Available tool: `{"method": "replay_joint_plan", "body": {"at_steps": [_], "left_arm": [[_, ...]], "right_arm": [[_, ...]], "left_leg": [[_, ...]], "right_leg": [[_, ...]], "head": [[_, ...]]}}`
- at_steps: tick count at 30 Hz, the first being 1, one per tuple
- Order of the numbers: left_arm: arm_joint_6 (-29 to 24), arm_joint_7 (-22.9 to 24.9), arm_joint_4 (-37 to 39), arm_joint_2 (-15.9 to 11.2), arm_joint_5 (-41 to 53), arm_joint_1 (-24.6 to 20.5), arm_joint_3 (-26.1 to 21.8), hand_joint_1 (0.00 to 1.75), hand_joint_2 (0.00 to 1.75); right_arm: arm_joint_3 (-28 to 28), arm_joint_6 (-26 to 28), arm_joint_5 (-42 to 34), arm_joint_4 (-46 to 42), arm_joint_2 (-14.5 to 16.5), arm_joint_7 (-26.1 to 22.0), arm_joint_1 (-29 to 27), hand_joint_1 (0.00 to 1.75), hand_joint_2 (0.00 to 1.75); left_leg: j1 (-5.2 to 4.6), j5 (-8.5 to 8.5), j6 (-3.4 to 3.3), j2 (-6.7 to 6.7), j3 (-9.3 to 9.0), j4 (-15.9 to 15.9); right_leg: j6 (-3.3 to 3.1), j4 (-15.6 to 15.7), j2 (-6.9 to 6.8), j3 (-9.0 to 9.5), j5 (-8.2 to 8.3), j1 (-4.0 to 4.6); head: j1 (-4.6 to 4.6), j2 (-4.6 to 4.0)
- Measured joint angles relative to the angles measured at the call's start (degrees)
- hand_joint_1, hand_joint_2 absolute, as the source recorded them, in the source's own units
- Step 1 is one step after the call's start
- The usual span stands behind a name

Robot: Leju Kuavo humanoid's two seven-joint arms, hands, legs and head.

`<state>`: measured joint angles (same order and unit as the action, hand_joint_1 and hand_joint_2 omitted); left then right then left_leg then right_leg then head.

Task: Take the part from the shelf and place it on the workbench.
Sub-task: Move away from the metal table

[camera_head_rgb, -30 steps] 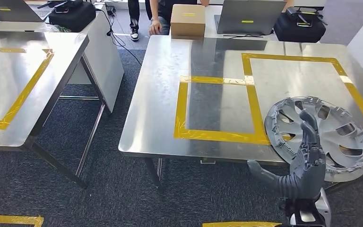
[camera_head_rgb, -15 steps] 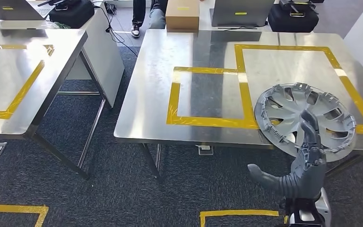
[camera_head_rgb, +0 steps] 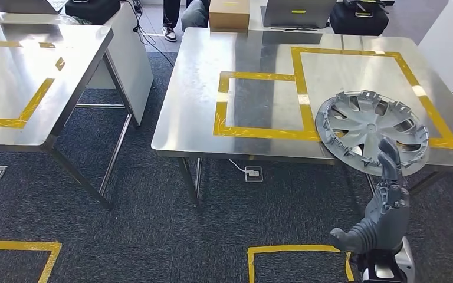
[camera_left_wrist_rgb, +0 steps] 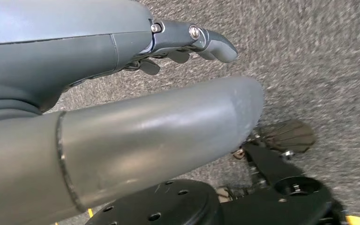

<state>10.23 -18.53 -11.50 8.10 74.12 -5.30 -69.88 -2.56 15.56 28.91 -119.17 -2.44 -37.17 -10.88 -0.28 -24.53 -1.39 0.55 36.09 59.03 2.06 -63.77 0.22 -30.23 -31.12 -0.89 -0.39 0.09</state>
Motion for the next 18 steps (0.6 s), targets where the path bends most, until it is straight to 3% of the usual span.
{"method": "replay_joint_plan", "body": {"at_steps": [2,5,7,9,10,11,12,14,16,18], "left_arm": [[0.2,0.0,0.0,0.0,0.1,0.0,0.0,0.0,0.0],[0.3,0.0,0.0,0.0,0.2,0.1,0.0,0.0,0.0],[0.3,0.1,0.0,0.0,-0.2,0.3,0.0,0.0,0.0],[0.4,0.6,0.1,0.1,-0.8,0.4,0.0,0.0,0.0],[0.4,0.9,0.1,0.2,-1.1,0.4,0.0,0.0,0.0],[0.4,1.1,0.1,0.2,-1.4,0.4,0.0,0.0,0.0],[0.4,1.1,0.2,0.3,-1.6,0.4,0.0,0.0,0.0],[0.5,1.0,0.1,0.3,-2.0,0.4,-0.1,0.0,0.0],[0.4,0.9,0.1,0.2,-1.9,0.4,-0.1,0.0,0.0],[0.4,0.6,0.1,0.2,-1.8,0.4,-0.1,0.0,0.0]], "right_arm": [[0.1,0.0,0.4,-0.6,0.5,0.0,-0.5,0.0,0.0],[0.4,0.0,0.6,-1.3,1.0,-0.1,-2.1,0.0,0.0],[0.7,0.2,0.7,-1.9,1.3,-0.2,-3.7,0.0,0.0],[0.9,0.6,0.7,-2.5,1.4,-0.2,-5.5,0.0,0.0],[1.0,0.9,0.4,-2.7,1.4,-0.2,-6.2,0.0,0.0],[1.1,1.2,-0.1,-2.9,1.4,-0.2,-6.9,0.0,0.0],[1.2,1.5,-0.9,-3.2,1.4,-0.2,-7.6,0.0,0.0],[1.4,1.9,-2.9,-4.3,1.4,-0.2,-9.1,0.0,0.0],[1.5,1.8,-4.6,-5.6,1.3,-0.2,-10.5,0.0,0.0],[1.4,2.0,-5.3,-6.4,1.3,-0.2,-11.2,0.0,0.0]], "left_leg": [[-0.05,0.83,0.66,-0.07,0.64,0.4],[0.1,1.54,1.75,-0.22,0.9,0.2],[0.27,-1.9,2.42,-0.35,1.91,2.9],[0.52,-7.66,2.93,-0.37,3.46,9.3],[0.63,-9.42,3.13,-0.37,3.94,12.6],[0.72,-9.86,3.27,-0.37,3.82,14.8],[0.79,-9.1,3.34,-0.37,2.83,15.2],[0.89,-6.34,3.21,-0.39,-1.99,10.4],[0.69,-6.22,2.68,-0.51,-7.82,2.2],[0.3,-7.14,1.97,-0.65,-10.0,-1.9]], "right_leg": [[-0.7,5.1,0.02,3.14,-1.09,0.3],[-1.93,5.9,-0.13,2.65,-0.23,0.42],[-2.81,6.2,-0.36,1.57,1.07,0.21],[-3.15,6.2,-0.49,0.11,2.28,0.17],[-3.11,6.1,-0.53,-0.7,2.9,0.18],[-3.01,6.1,-0.55,-1.54,3.52,0.18],[-2.86,6.0,-0.56,-2.39,4.12,0.17],[-2.47,5.8,-0.62,-3.8,5.19,0.14],[-1.88,5.7,-0.68,-4.59,6.14,0.16],[-1.17,5.8,-0.72,-4.81,7.07,0.06]], "head": [[-0.14,0.0],[-0.33,0.0],[-0.61,0.0],[-1.1,0.0],[-1.29,0.0],[-1.47,0.0],[-1.67,0.0],[-2.15,0.0],[-2.58,0.0],[-2.85,0.0]]}}
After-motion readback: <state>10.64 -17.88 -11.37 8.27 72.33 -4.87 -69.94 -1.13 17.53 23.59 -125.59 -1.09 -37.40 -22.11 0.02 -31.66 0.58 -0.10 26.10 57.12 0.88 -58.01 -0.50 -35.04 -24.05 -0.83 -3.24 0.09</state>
